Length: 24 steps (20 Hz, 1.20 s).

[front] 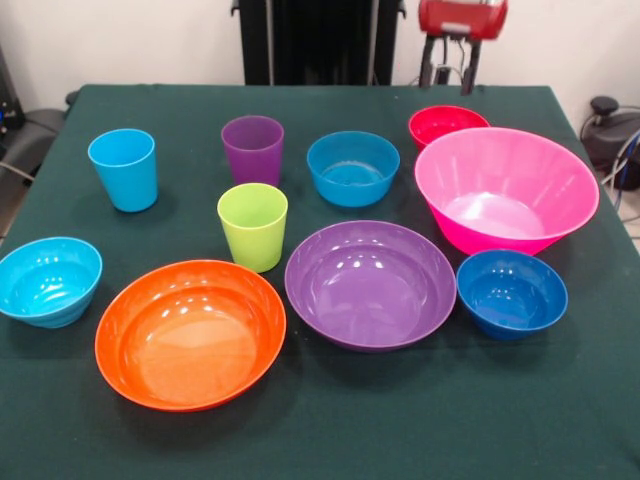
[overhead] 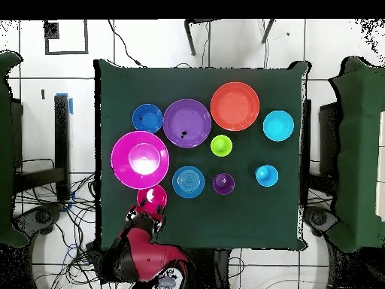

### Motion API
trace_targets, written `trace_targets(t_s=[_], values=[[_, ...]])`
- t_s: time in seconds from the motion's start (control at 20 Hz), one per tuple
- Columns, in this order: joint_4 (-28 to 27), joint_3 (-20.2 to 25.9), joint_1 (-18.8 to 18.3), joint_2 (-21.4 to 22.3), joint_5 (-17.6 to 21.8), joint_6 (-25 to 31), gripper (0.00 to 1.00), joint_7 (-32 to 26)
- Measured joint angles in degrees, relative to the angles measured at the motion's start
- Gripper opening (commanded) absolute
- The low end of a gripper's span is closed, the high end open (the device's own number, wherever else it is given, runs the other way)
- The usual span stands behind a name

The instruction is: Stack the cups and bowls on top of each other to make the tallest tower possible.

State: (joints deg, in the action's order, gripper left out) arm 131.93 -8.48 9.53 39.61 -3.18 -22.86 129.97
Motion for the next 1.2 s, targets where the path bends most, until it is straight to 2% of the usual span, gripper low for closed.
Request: trace_targets(t_s=[0.3,0.4,0.7,1.2], values=[[1.0,-0.7,0.5,6.7,-0.1,6.6,1.0,0.0],[1.0,-0.8,0.5,7.7,-0.1,7.1,1.0,0.0],[1.0,-0.9,0.4,7.8,-0.1,7.1,1.0,0.0],[1.0,-0.8,-0.6,5.5,-0.1,6.7,1.0,0.0]])
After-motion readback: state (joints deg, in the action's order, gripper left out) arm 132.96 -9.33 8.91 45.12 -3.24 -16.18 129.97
